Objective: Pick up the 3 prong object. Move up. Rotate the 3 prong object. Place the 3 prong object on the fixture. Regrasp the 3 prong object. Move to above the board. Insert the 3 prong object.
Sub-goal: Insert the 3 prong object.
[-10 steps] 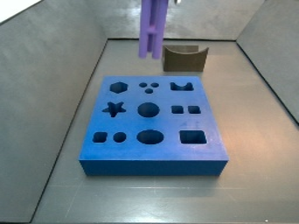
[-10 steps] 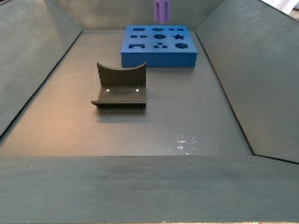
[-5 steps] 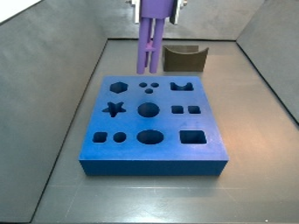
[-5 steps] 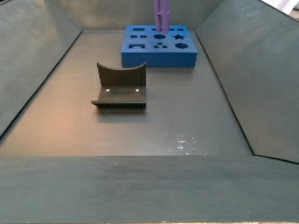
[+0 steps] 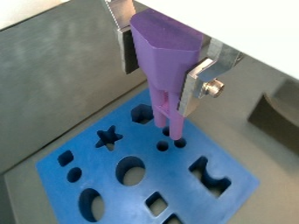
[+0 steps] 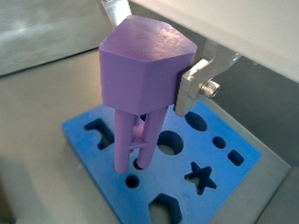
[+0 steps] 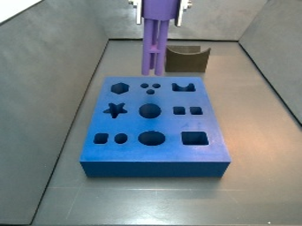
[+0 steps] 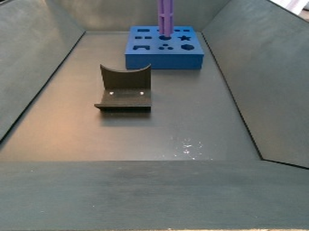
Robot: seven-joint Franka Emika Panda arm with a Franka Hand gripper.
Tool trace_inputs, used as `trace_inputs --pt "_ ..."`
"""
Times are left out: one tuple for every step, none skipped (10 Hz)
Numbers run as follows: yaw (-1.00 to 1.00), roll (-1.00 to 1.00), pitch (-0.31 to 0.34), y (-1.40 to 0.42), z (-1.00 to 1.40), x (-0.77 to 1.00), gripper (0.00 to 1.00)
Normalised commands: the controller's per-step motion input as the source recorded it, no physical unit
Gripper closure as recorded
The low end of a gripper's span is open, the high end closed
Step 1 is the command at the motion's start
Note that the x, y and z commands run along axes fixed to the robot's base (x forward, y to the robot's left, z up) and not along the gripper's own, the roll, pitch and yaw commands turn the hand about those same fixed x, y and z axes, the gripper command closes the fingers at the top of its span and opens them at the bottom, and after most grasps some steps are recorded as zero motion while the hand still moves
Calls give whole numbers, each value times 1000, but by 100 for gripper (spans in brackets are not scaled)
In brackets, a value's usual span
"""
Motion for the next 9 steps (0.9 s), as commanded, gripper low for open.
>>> trace_inputs --pt "-403 -500 -251 -91 103 -237 100" --pt "-357 -500 -160 -109 94 -320 100" --pt "-354 -500 -251 0 20 -217 100" --pt "-880 -181 -214 -63 -423 -86 100" --pt "-1000 -47 -101 -3 -449 0 100" --pt "-1000 -53 -109 -9 -457 0 100" --pt "-1000 -64 -114 -20 -449 0 100" --pt "-1000 -69 -84 -20 -426 0 100" --pt "-1000 -36 -4 0 -440 0 100"
